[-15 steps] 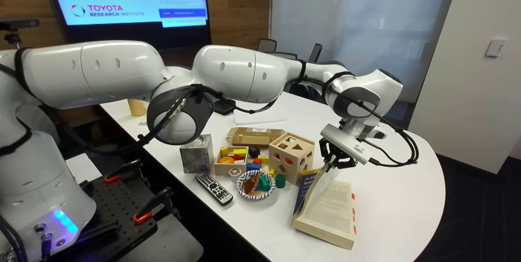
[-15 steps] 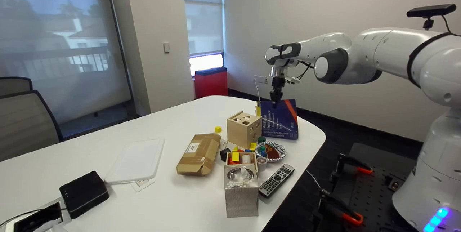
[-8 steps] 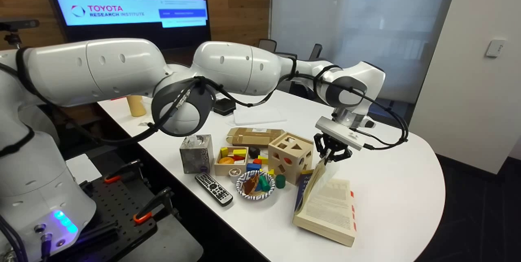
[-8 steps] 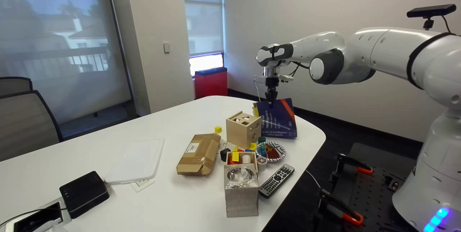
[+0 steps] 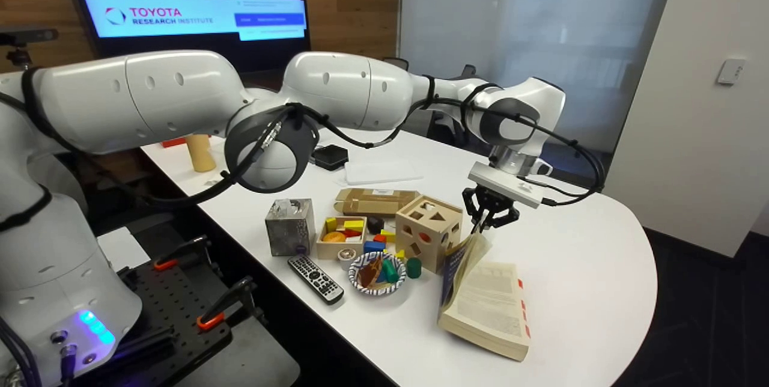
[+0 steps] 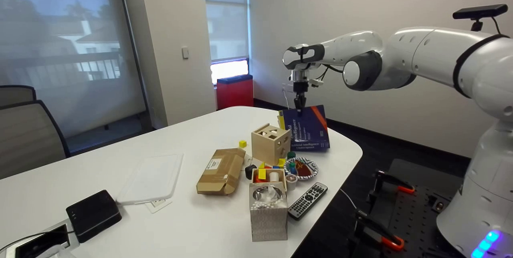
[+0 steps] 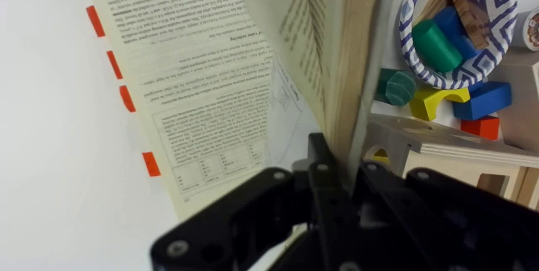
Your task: Open the book
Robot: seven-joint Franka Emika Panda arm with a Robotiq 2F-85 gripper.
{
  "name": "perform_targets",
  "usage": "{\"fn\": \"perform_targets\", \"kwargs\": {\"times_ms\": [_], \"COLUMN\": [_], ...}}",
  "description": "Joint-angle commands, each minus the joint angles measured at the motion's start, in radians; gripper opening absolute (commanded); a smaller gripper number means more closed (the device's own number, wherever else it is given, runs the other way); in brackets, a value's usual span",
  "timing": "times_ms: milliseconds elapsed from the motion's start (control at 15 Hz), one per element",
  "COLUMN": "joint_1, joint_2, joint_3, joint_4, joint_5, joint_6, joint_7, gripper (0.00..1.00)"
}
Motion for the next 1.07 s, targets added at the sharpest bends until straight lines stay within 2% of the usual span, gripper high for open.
{"fn": "perform_targets", "kwargs": {"times_ms": [0,467,1000], "joint_1": [0.021,0.025,0.023], "joint_2": [-0.027,-0.036,-0.032], "joint_3": [-0.031,-0.033,-0.031], "joint_4": [0.000,-0.020,-0.024], "joint_5": [-0.031,-0.026,-0.020], "joint_6": [0.013,-0.079,-0.127], "joint_7": [-0.011,-0.083,-0.073], "gripper": [0.02,0.02,0.02]}}
